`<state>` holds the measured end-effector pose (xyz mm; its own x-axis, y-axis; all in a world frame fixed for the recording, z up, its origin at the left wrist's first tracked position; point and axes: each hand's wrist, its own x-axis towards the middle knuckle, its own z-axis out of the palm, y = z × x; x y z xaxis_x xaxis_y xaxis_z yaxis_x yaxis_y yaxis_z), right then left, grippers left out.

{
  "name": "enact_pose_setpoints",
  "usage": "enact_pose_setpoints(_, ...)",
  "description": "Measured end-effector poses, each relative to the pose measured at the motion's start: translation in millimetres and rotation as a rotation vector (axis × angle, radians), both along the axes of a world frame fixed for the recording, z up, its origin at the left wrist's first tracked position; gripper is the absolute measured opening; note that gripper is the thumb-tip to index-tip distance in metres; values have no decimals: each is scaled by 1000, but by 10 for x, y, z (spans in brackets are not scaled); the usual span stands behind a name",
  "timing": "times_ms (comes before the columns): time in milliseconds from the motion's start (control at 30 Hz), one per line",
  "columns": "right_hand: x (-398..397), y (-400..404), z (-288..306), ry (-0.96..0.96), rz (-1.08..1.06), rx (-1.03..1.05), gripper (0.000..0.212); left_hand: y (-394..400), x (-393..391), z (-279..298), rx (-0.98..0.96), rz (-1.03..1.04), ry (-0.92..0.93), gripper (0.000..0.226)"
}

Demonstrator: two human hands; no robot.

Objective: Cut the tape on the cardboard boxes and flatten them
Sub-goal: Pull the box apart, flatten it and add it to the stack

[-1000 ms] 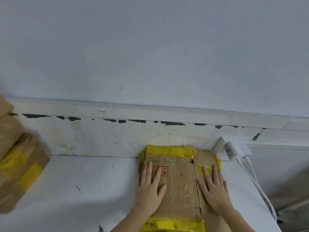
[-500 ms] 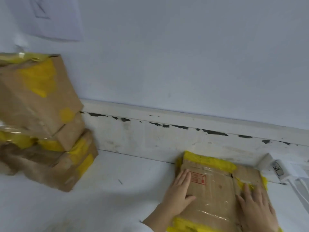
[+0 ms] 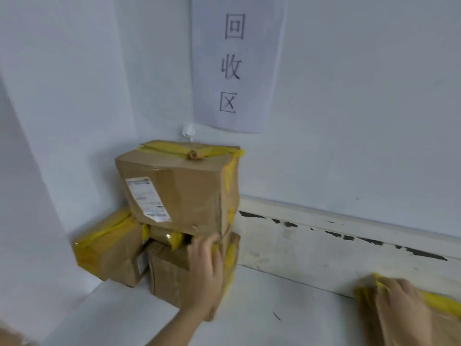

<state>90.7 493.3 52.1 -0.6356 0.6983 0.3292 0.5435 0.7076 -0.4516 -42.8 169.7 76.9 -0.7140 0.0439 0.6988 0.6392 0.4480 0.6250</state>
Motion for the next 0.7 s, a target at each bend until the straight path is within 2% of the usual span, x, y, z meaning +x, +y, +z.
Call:
enact_pose_setpoints(33, -126, -244, 140, 101, 39, 0, 18, -173, -169, 135, 99, 46, -32, 29)
enact_pose_setpoints(100, -539, -765, 476, 196, 187, -132, 20, -499, -514, 534, 320, 190, -58, 29)
enact_pose_setpoints(167, -959, -1230, 840, 299, 313, -356, 21, -756, -807, 911, 408, 243, -134, 36)
enact_pose_setpoints(233, -1291, -1651, 1248, 328, 384, -594, 31, -1002, -1114, 1214, 458, 256, -169, 42)
enact_pose_setpoints(333, -1696, -2054, 1759, 373, 422, -785, 50, -1372, -1622, 1524, 485, 237, -279, 47)
enact_pose_setpoints(400, -1892, -2197, 2025, 436, 445, -795, 57, -1551, -1891, 1612, 467, 177, -411, 47)
enact_pose_setpoints(500, -2135, -2310, 2261, 427, 480, -735, 65, -1635, -2086, 1696, 329, 67, -576, 28)
enact_pose_setpoints(567, -2235, -2345, 2281, 313, 453, -717, 56, -1629, -2119, 1689, 257, -20, -660, 19)
enact_pose_setpoints(633, -2269, -2378, 2233, 235, 443, -772, 21, -1617, -2114, 1628, 244, -86, -706, 16)
enact_pose_setpoints(667, -2267, -2388, 2199, 248, 431, -816, 15, -1614, -2103, 1604, 258, -106, -713, 16)
enact_pose_setpoints(700, -2260, -2387, 2173, 264, 421, -854, 20, -1612, -2080, 1590, 278, -118, -712, 15)
